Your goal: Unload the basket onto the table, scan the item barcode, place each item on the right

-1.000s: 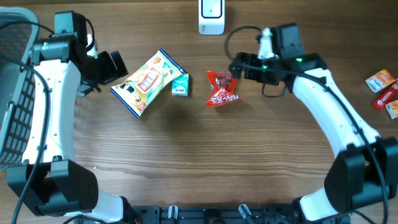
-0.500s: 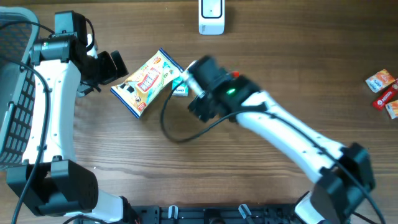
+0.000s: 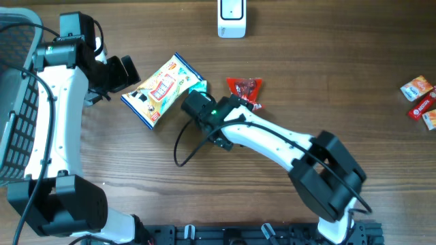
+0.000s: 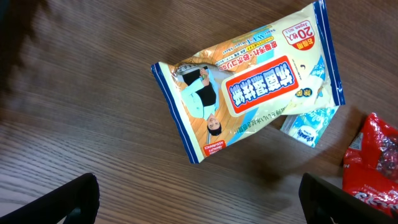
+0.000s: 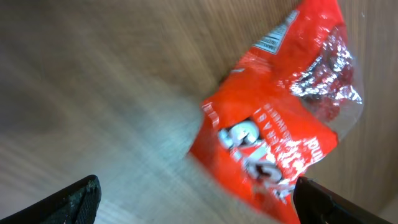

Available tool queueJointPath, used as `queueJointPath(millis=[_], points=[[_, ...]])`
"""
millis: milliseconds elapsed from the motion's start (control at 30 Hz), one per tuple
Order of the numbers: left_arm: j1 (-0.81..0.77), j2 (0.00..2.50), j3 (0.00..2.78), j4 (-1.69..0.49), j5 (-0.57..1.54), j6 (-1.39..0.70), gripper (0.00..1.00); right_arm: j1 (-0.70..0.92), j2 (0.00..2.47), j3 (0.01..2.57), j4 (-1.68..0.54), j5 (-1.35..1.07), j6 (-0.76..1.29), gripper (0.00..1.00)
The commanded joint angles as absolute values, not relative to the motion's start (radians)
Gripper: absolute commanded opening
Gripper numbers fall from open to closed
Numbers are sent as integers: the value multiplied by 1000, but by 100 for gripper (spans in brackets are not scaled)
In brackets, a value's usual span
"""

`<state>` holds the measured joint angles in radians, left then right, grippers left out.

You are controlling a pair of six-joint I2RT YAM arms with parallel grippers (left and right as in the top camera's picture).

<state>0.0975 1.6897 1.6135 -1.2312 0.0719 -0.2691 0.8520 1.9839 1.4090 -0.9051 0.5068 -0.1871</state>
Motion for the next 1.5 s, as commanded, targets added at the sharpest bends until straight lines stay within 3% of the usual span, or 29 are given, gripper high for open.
queueJointPath(millis=[0, 267, 467, 500, 533, 633, 700, 1000, 1233, 1467], points=[[100, 1697, 1607, -1231, 65, -278, 100, 820, 2036, 1401, -867, 643, -130, 99], [100, 1697, 1607, -1231, 65, -278, 100, 708, 2043, 1401, -786, 609, -135, 99], [100, 1697, 1607, -1231, 65, -278, 100, 673, 2043, 1401, -741, 548, -158, 87], [100, 1697, 1607, -1231, 65, -278, 100, 673, 2043, 1401, -725, 545, -157, 82], [100, 1697, 1607, -1231, 65, -278, 100, 674, 2043, 1401, -713, 533, -156, 70], [100, 1697, 1607, -1231, 65, -278, 100, 674, 2042, 1401, -690, 522, -114, 27], [100, 1697, 1607, -1231, 65, -278, 100, 674, 2042, 1405, -686, 522, -68, 4], [100, 1697, 1607, -1231, 65, -278, 100, 672, 1974, 1432, -677, 355, -18, 4], [100, 1697, 1607, -1231, 65, -278, 100, 575, 1738, 1479, -671, -43, 36, 4], [100, 1697, 1607, -1231, 65, -278, 100, 353, 1560, 1479, -679, -468, 111, 4]])
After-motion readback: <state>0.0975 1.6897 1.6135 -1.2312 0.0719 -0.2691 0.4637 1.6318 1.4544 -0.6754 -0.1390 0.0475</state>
